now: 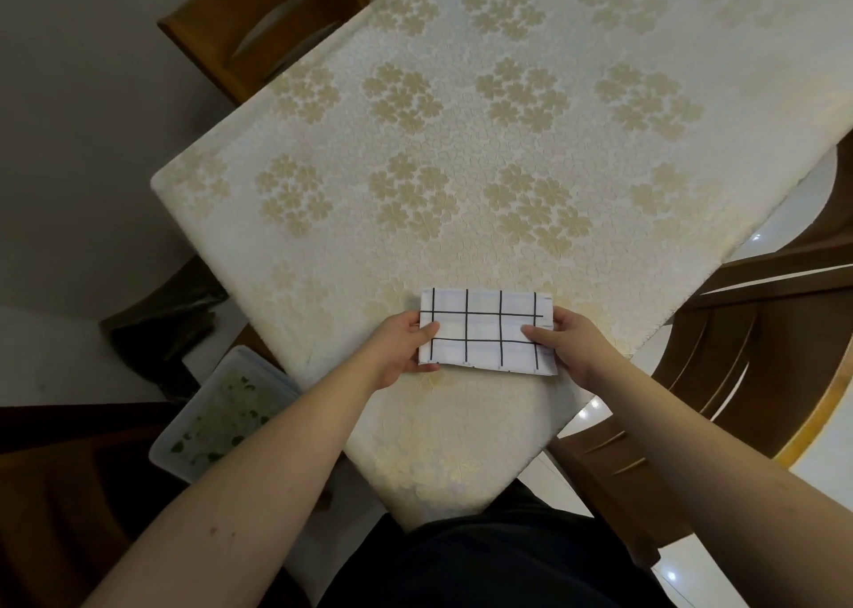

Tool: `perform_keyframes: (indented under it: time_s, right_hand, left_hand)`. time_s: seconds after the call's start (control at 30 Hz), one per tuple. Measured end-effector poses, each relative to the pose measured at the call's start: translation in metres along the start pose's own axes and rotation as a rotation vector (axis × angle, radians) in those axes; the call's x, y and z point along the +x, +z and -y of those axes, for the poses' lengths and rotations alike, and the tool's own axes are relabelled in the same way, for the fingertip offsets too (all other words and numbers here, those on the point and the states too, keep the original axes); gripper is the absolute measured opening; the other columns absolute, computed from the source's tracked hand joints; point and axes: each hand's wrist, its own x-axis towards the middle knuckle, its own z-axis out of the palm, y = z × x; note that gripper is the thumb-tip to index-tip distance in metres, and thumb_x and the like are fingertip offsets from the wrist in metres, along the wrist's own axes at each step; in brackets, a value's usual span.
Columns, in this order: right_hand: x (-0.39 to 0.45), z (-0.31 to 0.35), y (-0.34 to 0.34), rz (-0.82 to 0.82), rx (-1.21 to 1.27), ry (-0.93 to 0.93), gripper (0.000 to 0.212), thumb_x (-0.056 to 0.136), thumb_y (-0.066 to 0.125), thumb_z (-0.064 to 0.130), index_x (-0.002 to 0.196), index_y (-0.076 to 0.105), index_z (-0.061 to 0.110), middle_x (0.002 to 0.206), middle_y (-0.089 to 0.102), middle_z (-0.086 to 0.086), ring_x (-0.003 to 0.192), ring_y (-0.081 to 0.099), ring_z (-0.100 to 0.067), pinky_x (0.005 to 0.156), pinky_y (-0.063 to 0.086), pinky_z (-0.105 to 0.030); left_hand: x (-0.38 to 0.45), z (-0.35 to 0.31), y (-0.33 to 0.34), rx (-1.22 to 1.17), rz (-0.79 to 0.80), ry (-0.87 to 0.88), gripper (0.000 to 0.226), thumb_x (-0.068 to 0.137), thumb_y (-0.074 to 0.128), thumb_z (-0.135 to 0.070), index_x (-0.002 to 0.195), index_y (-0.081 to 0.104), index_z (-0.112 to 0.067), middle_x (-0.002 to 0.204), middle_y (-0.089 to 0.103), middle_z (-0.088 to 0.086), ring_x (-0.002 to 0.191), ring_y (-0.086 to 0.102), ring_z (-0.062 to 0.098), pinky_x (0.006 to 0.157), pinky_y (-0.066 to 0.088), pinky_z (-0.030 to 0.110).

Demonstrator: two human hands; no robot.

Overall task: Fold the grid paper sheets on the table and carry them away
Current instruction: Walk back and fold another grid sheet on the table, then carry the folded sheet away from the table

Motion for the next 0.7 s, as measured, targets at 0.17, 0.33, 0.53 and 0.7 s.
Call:
perform_keyframes:
  time_s: [0.17,0.33,0.53,0.7]
  right_hand:
    - [0.000,-0.003,0.000,0.004,0.028,0.000,0.032,0.086,0.071,0.007,0.117,0.065,0.013,0.113,0.071,-0.010,0.100,0.070,-0.025,0.087,0.056,-0.038]
    - [-0.006,-0.001,0.002,-0.113,-0.096,-0.063,0.044,0.084,0.074,0.033,0.123,0.059,0.018,0.117,0.067,-0.006,0.102,0.067,-0.022,0.090,0.055,-0.041]
    - [-0.015,0.045,0.026,-0.153,-0.601,-0.526,0.051,0.092,0.061,0.042,0.138,0.050,0.023,0.128,0.055,0.009,0.119,0.049,-0.007,0.099,0.036,-0.026]
    - [-0.011,0.077,0.063,0.117,-0.862,-0.559,0.035,0.093,0.060,0.042,0.123,0.064,0.025,0.117,0.068,0.008,0.109,0.059,-0.011,0.097,0.044,-0.029]
  left_hand:
    - [-0.002,0.001,0.005,-0.042,-0.094,0.011,0.027,0.100,0.053,-0.025,0.123,0.059,-0.013,0.106,0.069,0.005,0.087,0.067,0.018,0.056,0.056,0.025]
    - [-0.007,0.004,0.006,0.092,-0.136,0.126,0.027,0.101,0.052,-0.025,0.124,0.059,-0.013,0.109,0.069,0.006,0.091,0.069,0.023,0.060,0.060,0.033]
    - [-0.019,0.005,0.009,0.283,-0.096,0.277,0.017,0.101,0.051,-0.024,0.111,0.062,-0.017,0.105,0.069,0.000,0.091,0.068,0.019,0.056,0.060,0.032]
    - [-0.030,0.000,0.022,0.409,-0.079,0.344,0.016,0.099,0.054,-0.027,0.108,0.059,-0.015,0.081,0.049,0.001,0.076,0.056,0.008,0.062,0.062,0.038]
